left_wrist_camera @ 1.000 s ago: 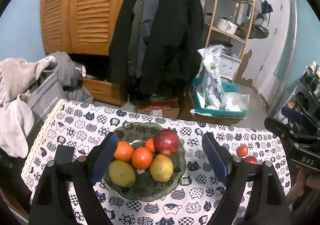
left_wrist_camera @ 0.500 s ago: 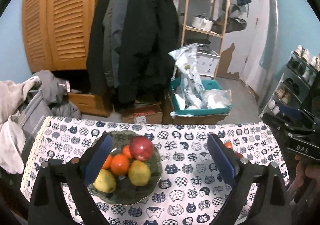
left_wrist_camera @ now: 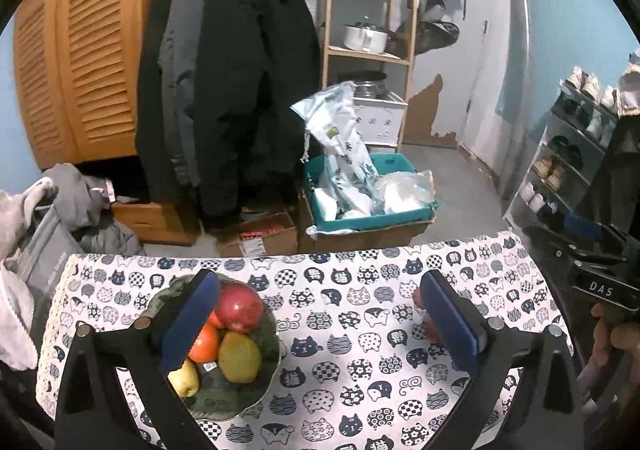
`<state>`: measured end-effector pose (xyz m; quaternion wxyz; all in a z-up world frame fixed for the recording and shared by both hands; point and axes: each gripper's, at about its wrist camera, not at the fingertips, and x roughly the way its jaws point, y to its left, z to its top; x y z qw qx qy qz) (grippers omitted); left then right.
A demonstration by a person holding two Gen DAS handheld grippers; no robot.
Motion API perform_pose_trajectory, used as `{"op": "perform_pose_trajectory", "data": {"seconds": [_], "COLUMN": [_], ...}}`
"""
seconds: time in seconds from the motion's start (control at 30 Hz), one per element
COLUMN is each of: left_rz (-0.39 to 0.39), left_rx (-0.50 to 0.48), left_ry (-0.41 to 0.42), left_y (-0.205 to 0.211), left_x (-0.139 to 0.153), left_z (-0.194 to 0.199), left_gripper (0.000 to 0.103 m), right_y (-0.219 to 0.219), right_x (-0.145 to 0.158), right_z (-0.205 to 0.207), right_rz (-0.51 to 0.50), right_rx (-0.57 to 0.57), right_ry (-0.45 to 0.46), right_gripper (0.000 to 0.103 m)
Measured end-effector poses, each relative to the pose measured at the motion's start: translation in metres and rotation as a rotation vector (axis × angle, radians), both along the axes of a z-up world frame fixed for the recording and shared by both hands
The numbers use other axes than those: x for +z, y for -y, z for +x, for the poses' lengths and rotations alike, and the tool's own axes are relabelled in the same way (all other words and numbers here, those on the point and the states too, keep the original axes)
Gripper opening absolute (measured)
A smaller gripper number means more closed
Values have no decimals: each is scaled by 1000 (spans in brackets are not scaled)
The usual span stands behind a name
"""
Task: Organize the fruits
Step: 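Raise both tools from the bowl and move toward the remaining apple and tangerine, then grasp the red apple with the right tool while the left tool grasps the tangerine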
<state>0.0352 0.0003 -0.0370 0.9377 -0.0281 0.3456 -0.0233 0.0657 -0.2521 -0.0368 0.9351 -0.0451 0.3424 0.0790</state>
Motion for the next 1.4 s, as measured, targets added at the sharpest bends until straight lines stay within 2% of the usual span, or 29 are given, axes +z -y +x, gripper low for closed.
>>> {"op": "perform_pose_trajectory", "data": {"seconds": [0.3, 0.57, 0.93, 1.17, 1.4], "left_rz": [31, 49, 76, 62, 13], "left_rx": [-55, -80, -59, -31, 18], "left_ry": [-56, -159, -290, -359, -412], "left_y": [35, 58, 64, 59, 48], "left_x": [-21, -63, -123, -155, -179], "left_z": [23, 50, 75, 86, 97], "left_gripper": [101, 101, 101, 101, 101], "right_y": [22, 30, 11, 7, 15], "right_x": [-25, -65, -133, -175, -207], "right_z": [8, 24, 48, 64, 78], "right_rz": [-22, -24, -97, -91, -20], "right_rx": [-45, -52, -5, -3, -45], "right_ry": [-69, -188, -342, -448, -527], "right_gripper": [87, 87, 87, 87, 87]}}
